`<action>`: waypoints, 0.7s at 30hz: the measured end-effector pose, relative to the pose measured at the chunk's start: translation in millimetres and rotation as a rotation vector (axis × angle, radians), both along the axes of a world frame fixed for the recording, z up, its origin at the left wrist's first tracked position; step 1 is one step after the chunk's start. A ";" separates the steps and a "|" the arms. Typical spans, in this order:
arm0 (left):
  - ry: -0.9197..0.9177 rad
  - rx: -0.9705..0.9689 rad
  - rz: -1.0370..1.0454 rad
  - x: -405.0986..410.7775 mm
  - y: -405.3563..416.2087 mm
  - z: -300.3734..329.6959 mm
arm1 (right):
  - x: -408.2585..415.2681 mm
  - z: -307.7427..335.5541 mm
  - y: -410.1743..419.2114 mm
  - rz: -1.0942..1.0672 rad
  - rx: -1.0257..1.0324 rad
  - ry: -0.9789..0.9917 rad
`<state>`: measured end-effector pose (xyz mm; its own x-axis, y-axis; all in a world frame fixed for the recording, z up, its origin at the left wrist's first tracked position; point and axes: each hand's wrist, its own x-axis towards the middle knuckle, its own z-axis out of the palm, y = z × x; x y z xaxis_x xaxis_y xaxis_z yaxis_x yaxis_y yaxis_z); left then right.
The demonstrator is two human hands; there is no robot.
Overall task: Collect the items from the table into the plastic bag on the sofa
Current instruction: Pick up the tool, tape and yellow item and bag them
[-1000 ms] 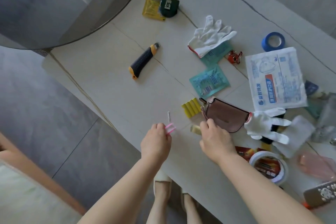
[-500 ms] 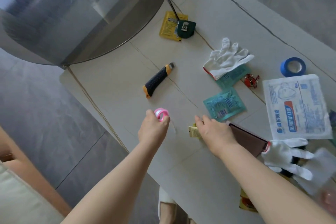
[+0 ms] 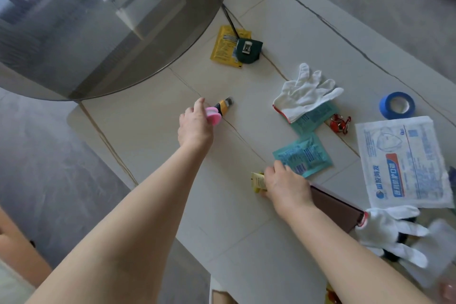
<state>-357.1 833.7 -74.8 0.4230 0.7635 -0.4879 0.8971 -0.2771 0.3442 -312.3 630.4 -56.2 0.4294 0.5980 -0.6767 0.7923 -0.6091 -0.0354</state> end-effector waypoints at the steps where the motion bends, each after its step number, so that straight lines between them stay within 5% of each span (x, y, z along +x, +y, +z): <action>1: -0.010 0.000 0.014 -0.5 -1.0 -0.5 | -0.7 0.1 1.6 -0.008 -0.007 -0.010; 7: 0.103 0.025 -0.123 -13.9 -26.2 -4.3 | -7.6 4.0 7.7 0.037 -0.005 -0.081; 12: 0.118 -0.099 0.130 -31.8 -60.0 0.6 | -19.1 9.5 -1.3 0.044 0.031 -0.092; 21: -0.119 -0.484 0.558 -107.9 -105.1 52.2 | -41.7 53.1 -33.4 -0.536 0.142 0.272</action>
<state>-464.9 728.5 -22.6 0.1068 0.5919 -0.7989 0.8092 0.4151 0.4157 -354.1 596.9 -3.1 0.5181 0.4392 -0.7340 0.3289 -0.8944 -0.3030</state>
